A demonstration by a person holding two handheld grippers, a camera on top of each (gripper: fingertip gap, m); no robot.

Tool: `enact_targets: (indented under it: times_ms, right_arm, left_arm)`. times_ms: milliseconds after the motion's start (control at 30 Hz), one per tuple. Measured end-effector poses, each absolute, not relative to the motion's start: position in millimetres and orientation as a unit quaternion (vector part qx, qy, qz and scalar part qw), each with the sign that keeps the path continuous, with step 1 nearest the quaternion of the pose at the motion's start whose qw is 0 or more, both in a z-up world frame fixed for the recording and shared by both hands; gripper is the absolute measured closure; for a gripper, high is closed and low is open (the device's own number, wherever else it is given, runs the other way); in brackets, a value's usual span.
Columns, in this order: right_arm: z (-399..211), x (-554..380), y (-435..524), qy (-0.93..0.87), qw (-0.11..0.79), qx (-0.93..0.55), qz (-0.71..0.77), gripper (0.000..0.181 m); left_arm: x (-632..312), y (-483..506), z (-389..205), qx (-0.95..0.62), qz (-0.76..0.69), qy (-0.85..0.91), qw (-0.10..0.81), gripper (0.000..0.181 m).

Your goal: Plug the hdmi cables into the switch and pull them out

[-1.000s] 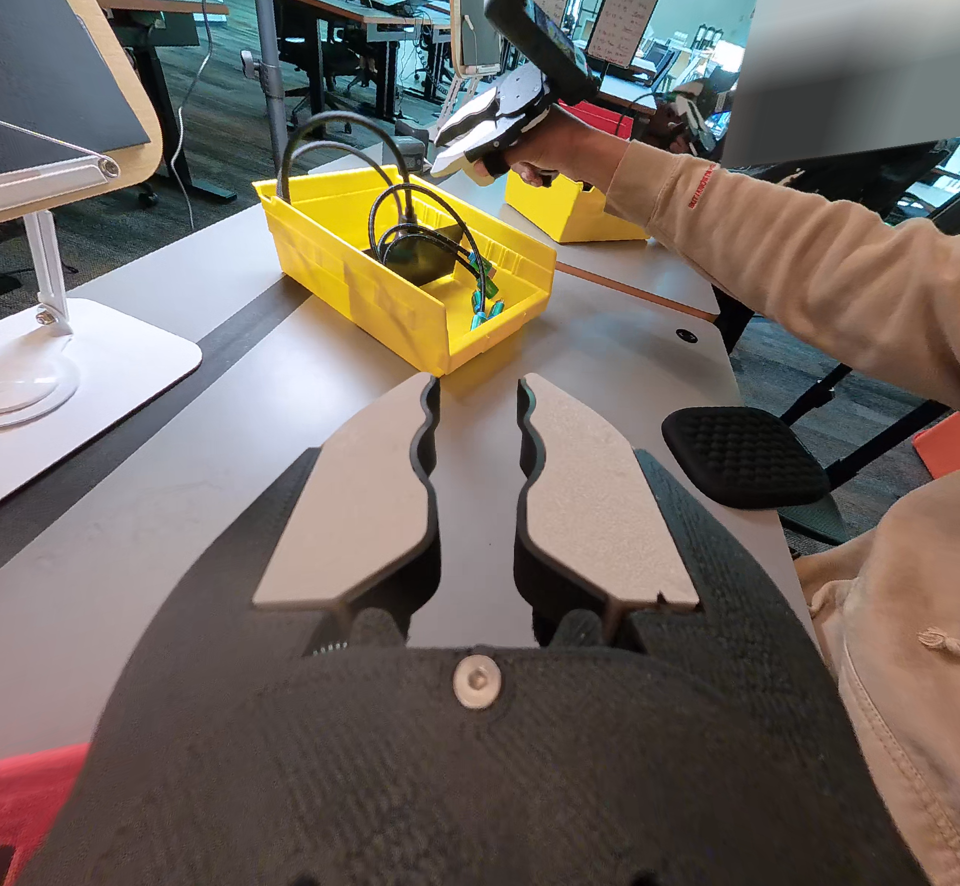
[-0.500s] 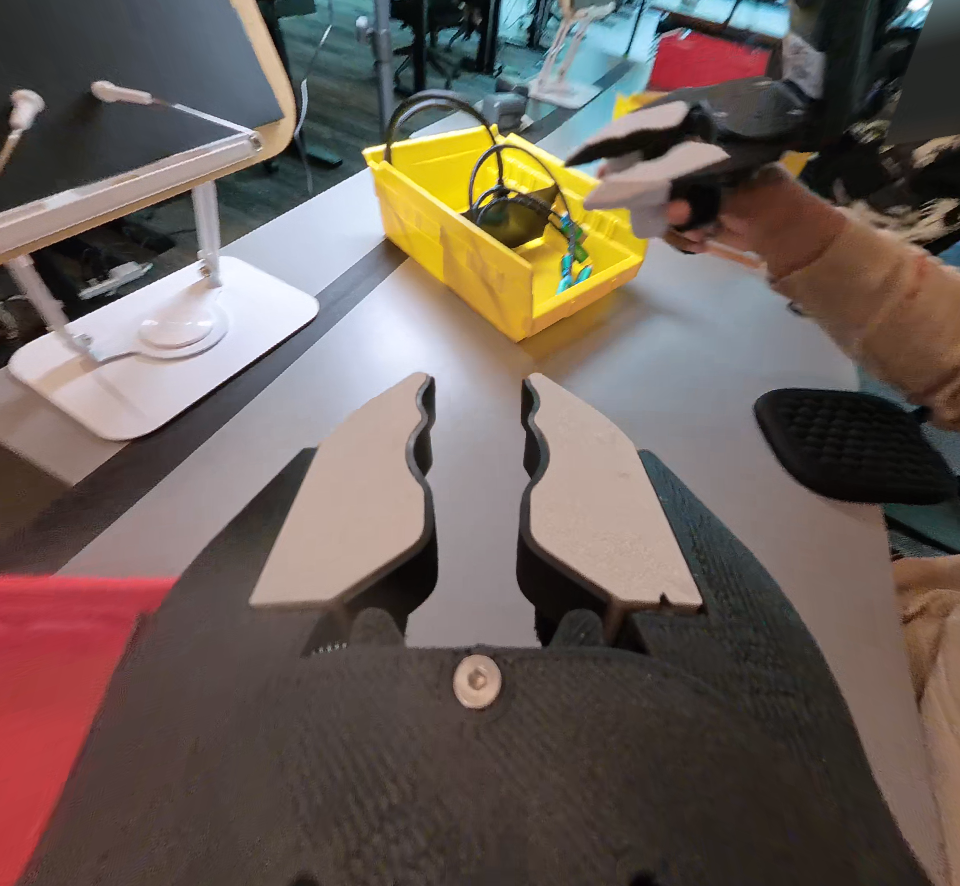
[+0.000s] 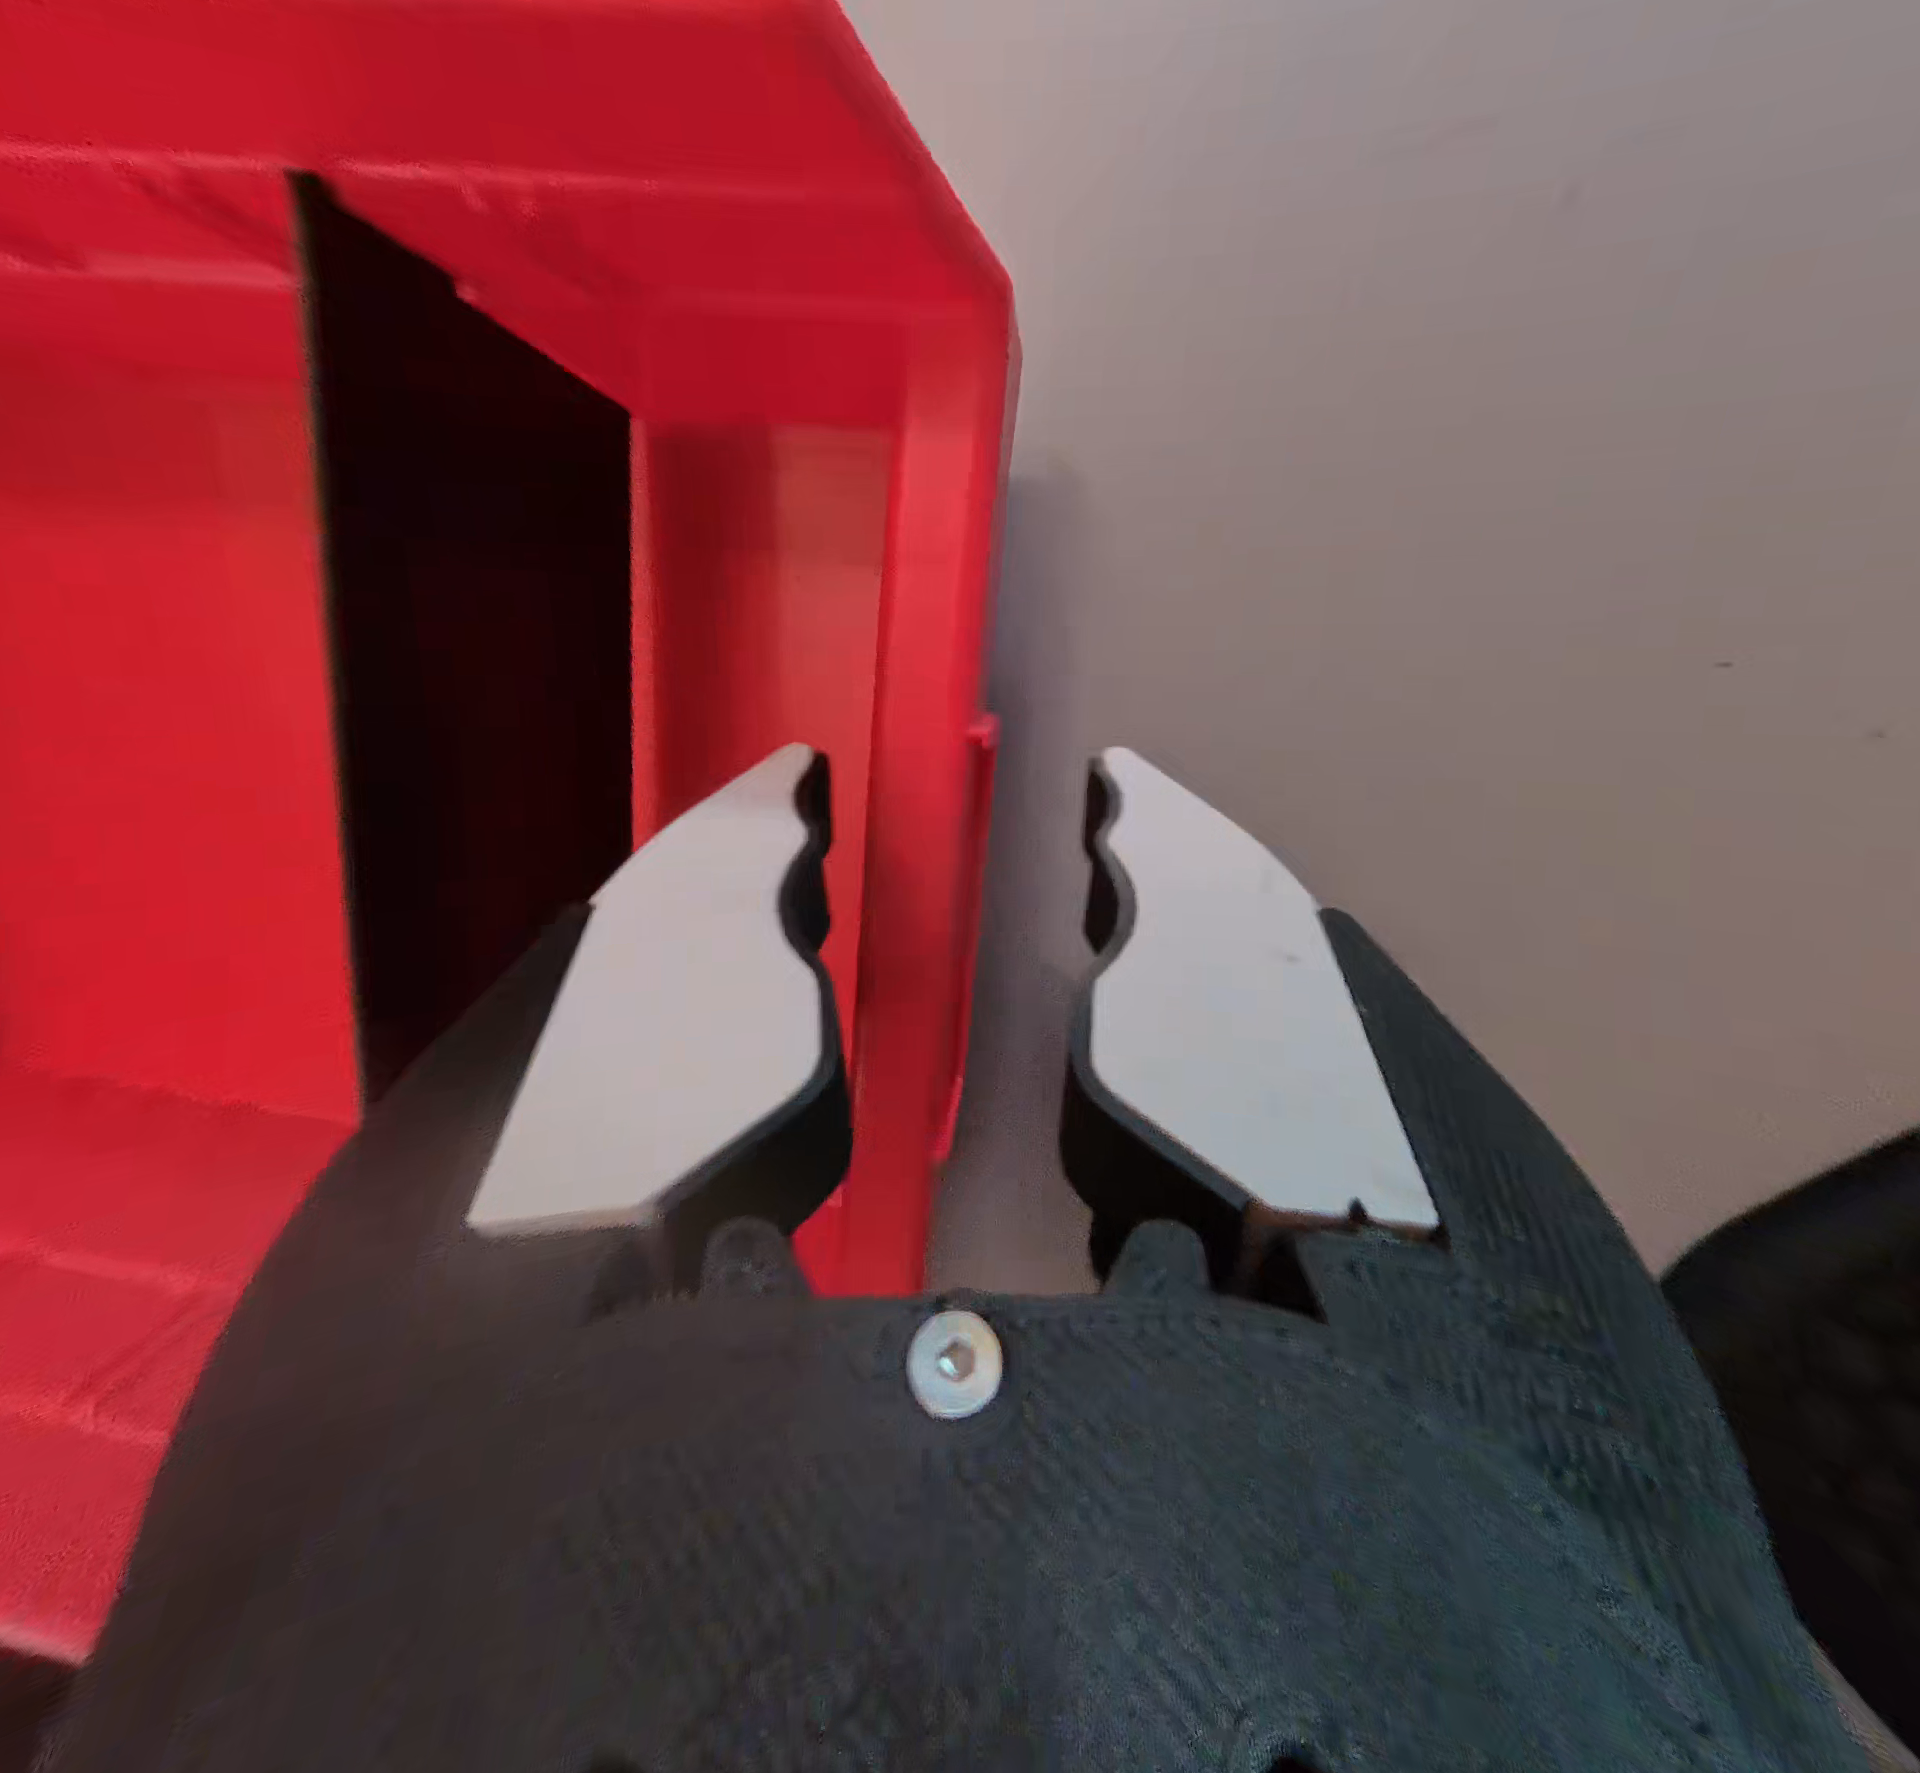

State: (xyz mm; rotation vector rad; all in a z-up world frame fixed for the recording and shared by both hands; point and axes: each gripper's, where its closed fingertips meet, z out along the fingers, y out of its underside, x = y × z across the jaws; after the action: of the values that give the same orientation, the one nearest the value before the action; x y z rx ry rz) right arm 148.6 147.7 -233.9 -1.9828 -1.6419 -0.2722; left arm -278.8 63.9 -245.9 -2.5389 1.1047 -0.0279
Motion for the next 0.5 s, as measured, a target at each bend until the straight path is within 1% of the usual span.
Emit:
enact_targets:
  times_ms: [33,67,100,233,500]
  right_arm:
    - [-242,146,154,-0.616,0.263,-0.734,-0.110,0.132]
    - [-250,142,159,-0.625,0.257,-0.729,-0.113,0.144]
    - [-256,137,163,-0.637,0.258,-0.717,-0.118,0.152]
    - [-256,117,151,-0.663,0.271,-0.689,-0.109,0.152]
    - [-256,78,53,-0.736,0.282,-0.613,-0.059,0.152]
  left_arm:
    - [-278,66,-254,-0.899,-0.001,0.399,0.179,0.146]
    - [-279,71,-259,-0.895,0.021,0.406,0.181,0.154]
    - [-277,74,-261,-0.888,0.042,0.418,0.186,0.154]
    - [-238,64,-260,-0.859,0.020,0.472,0.197,0.154]
    - [-137,43,-259,-0.769,0.008,0.605,0.207,0.152]
